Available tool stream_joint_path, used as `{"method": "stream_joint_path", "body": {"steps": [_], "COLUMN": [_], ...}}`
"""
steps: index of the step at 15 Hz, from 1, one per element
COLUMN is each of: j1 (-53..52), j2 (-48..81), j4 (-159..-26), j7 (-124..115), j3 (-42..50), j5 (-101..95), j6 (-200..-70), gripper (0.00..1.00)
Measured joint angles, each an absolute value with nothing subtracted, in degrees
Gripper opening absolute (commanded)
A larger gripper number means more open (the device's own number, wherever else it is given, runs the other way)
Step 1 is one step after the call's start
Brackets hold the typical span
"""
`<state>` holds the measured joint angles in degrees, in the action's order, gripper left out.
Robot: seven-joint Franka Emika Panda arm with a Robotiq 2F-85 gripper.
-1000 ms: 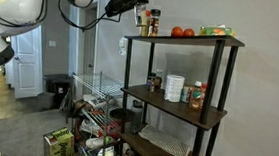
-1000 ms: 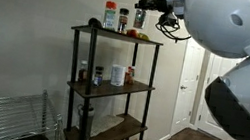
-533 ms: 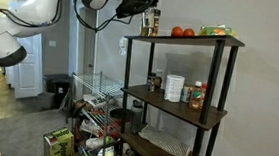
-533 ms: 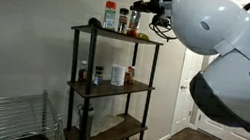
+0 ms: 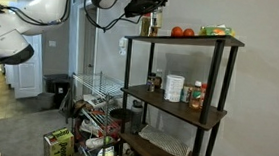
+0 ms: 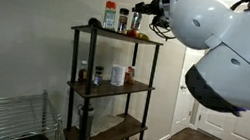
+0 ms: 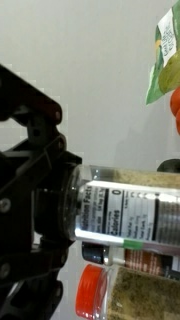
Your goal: Pick up the spice bottle to the immediate left of the the white can on the second shelf and put it on the top shelf
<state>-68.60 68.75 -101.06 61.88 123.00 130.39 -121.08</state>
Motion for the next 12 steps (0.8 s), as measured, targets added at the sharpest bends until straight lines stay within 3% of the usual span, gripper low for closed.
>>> {"method": "stream_joint_path", "body": {"steps": [12], "j1": [-65.3], "j2": [66.33], "j4": [-95.55], "j7": [61.76], "j3": [117.96], "j5": [130.31], "j6": [-128.08], "gripper": [0.35]}}
